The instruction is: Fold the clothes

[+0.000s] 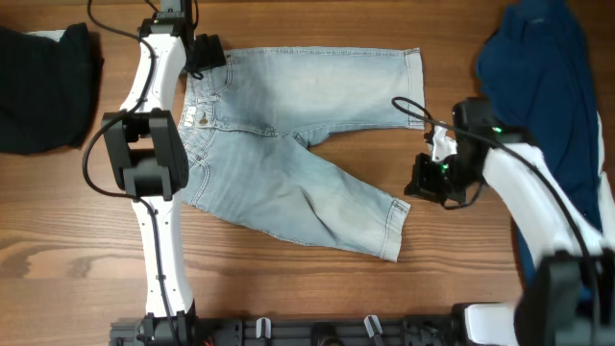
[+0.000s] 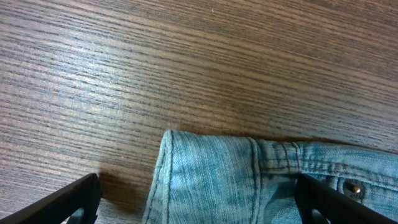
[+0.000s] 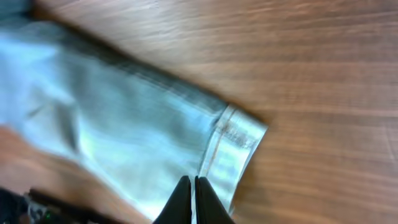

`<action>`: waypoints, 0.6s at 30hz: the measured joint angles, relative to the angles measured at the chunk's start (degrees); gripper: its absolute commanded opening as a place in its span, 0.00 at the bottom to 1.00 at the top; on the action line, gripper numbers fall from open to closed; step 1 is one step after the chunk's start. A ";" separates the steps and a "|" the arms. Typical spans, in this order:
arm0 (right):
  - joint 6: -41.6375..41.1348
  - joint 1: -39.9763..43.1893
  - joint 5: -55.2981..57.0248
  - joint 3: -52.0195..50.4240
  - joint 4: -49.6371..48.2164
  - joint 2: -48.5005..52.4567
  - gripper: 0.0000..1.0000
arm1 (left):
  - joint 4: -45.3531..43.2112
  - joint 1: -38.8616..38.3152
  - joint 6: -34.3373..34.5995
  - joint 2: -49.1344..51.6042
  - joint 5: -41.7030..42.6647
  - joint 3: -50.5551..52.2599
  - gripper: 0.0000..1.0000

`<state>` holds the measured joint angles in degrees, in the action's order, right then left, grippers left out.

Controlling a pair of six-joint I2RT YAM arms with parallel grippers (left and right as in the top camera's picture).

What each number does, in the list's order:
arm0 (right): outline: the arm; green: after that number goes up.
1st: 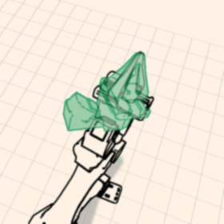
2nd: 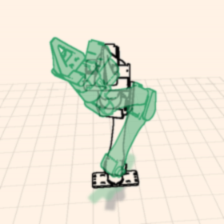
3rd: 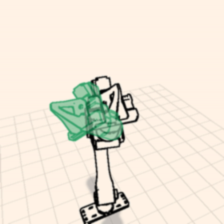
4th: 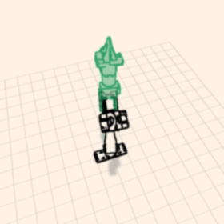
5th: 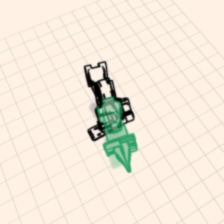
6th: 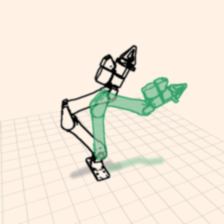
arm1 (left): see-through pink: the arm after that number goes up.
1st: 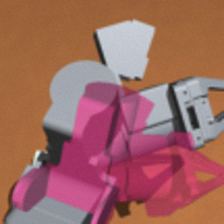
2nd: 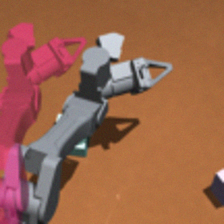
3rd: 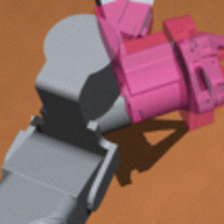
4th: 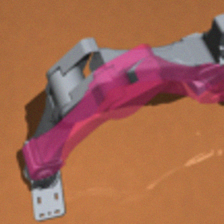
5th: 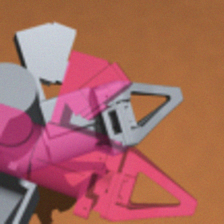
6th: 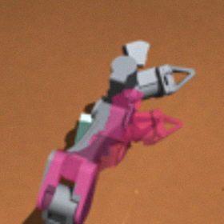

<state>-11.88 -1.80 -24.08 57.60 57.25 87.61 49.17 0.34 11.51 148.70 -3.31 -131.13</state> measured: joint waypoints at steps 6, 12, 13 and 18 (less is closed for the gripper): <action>1.33 -0.09 -0.31 -1.42 0.76 -5.60 0.04 | 0.02 0.00 0.00 0.00 0.02 0.00 1.00; 0.07 -1.38 -0.33 -10.32 -7.80 -4.28 0.04 | 0.15 0.00 0.00 -0.02 0.02 0.00 1.00; -0.24 -1.64 -0.35 -11.39 -9.05 -4.07 0.04 | 0.15 0.00 0.00 -0.02 0.00 0.00 1.00; -1.99 -3.39 -0.39 -15.93 -14.56 -1.95 0.04 | 0.15 0.00 0.00 -0.02 0.02 0.00 1.00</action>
<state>-13.87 -5.19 -24.47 41.67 42.70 85.67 49.32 0.34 11.51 148.68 -3.29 -131.13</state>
